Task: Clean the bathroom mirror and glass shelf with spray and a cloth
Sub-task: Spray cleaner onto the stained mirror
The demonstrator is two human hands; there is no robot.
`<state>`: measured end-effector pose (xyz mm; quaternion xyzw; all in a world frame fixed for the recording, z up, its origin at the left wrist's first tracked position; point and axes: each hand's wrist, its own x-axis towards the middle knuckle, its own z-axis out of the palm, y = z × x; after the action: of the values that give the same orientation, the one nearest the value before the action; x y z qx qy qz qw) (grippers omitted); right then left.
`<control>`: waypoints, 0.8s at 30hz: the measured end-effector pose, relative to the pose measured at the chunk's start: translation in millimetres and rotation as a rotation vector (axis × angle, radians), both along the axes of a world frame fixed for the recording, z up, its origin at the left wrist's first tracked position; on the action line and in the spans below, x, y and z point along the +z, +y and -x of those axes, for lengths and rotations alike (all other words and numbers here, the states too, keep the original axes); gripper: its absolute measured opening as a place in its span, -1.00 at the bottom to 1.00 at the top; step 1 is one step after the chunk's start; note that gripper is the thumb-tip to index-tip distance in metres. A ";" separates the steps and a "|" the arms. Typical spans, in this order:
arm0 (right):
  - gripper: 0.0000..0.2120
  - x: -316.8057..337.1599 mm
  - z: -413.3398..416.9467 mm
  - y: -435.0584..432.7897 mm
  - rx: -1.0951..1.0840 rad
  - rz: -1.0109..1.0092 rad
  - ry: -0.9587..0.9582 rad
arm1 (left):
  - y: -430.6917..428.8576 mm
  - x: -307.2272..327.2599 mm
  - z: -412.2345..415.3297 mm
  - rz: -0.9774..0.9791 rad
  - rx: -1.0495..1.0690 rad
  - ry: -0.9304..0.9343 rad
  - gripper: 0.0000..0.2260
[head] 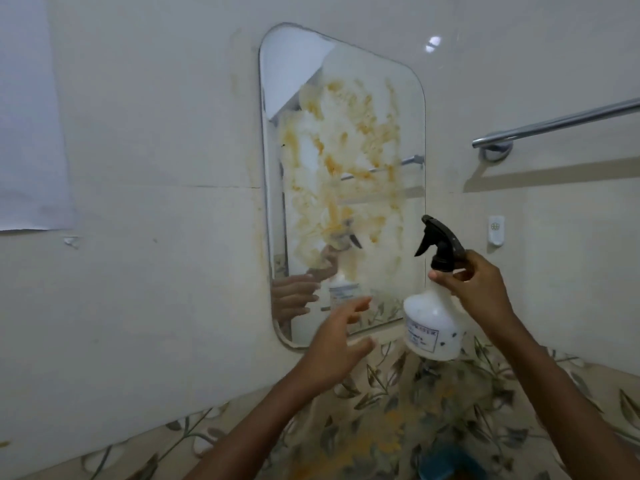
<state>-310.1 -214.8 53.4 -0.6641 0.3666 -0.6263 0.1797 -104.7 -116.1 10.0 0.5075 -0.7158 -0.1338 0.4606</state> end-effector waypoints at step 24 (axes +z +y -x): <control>-0.83 54.1 -87.8 67.8 0.589 -0.099 -0.378 | -2.9 21.1 6.5 0.210 0.014 -0.078 -0.03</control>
<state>-222.3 -147.0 107.5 -0.6041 0.1495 -0.6409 0.4495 -111.3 -119.0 31.1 0.4664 -0.7397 -0.0350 0.4839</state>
